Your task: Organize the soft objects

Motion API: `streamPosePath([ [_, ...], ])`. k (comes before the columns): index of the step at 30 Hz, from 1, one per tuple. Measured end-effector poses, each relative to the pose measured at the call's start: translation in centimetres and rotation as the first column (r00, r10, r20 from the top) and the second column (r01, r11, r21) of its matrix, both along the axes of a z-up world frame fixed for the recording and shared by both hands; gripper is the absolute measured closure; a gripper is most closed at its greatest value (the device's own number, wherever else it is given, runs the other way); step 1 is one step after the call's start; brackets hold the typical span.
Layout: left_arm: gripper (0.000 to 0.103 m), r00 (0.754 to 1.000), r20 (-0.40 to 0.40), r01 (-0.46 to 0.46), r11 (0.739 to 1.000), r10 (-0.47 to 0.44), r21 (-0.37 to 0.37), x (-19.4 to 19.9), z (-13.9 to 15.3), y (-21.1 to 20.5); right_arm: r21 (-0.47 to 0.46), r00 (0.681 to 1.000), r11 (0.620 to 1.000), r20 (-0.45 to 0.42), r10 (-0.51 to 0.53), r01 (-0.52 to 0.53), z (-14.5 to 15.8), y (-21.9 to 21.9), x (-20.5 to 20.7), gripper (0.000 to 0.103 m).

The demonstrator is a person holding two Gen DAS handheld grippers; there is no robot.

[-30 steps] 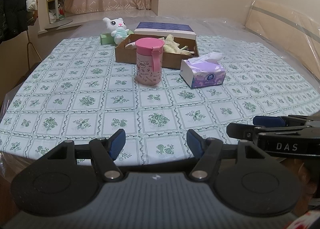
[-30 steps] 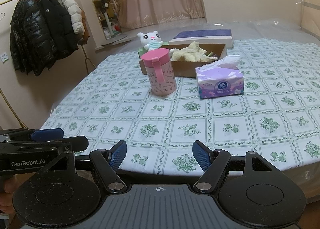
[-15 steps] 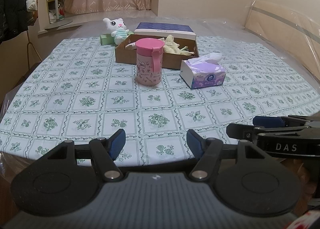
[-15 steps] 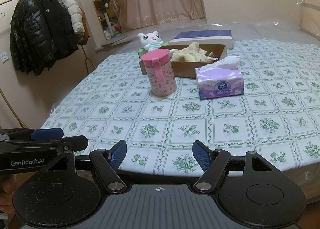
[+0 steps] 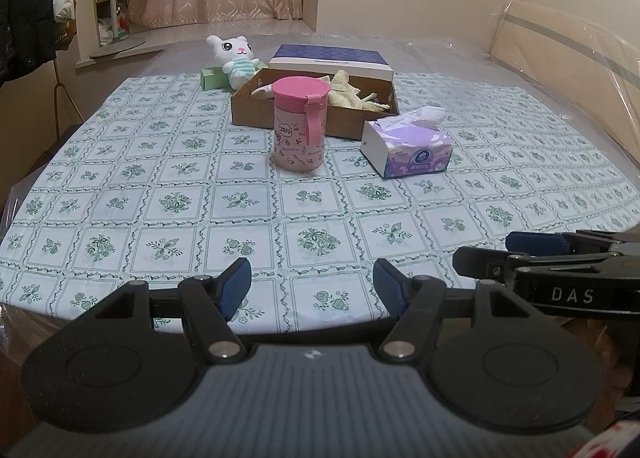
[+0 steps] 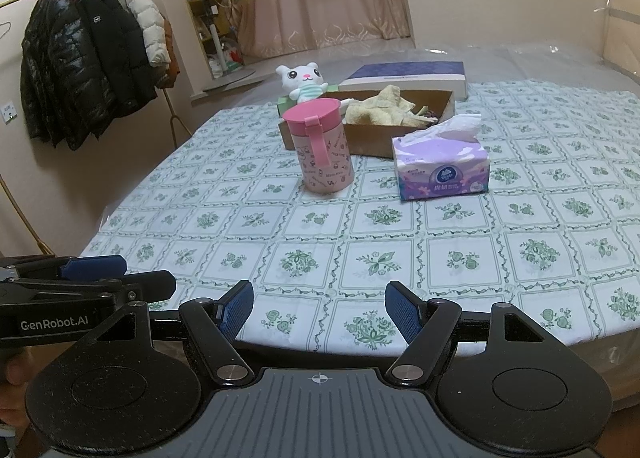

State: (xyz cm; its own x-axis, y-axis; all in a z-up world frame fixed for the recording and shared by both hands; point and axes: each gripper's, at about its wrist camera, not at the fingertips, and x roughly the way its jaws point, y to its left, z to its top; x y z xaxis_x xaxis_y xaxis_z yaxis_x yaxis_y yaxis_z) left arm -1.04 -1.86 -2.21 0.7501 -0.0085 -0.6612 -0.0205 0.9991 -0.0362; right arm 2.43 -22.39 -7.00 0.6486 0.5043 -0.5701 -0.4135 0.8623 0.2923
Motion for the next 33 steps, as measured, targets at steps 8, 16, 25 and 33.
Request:
streamPosePath([
  [8,0.038,1.000,0.000,0.000,1.000,0.000,0.000,-0.01,0.00,0.03,-0.001,1.000,1.000,0.001,0.002,-0.002,0.03,0.12,0.09,0.030],
  [16,0.038,1.000,0.001,0.001,1.000,-0.001,-0.001,0.01,0.02,0.05,-0.001,1.000,1.000,0.002,0.002,-0.002,0.05,0.11,0.14,0.030],
  [25,0.038,1.000,0.001,0.002,1.000,-0.002,-0.001,0.17,0.01,0.17,-0.001,1.000,1.000,0.002,0.002,-0.002,0.03,0.11,0.08,0.030],
  [33,0.038,1.000,-0.001,0.004,1.000,-0.004,-0.004,0.32,-0.09,0.18,-0.002,1.000,1.000,0.002,0.002,-0.002,0.04,0.10,0.12,0.030],
])
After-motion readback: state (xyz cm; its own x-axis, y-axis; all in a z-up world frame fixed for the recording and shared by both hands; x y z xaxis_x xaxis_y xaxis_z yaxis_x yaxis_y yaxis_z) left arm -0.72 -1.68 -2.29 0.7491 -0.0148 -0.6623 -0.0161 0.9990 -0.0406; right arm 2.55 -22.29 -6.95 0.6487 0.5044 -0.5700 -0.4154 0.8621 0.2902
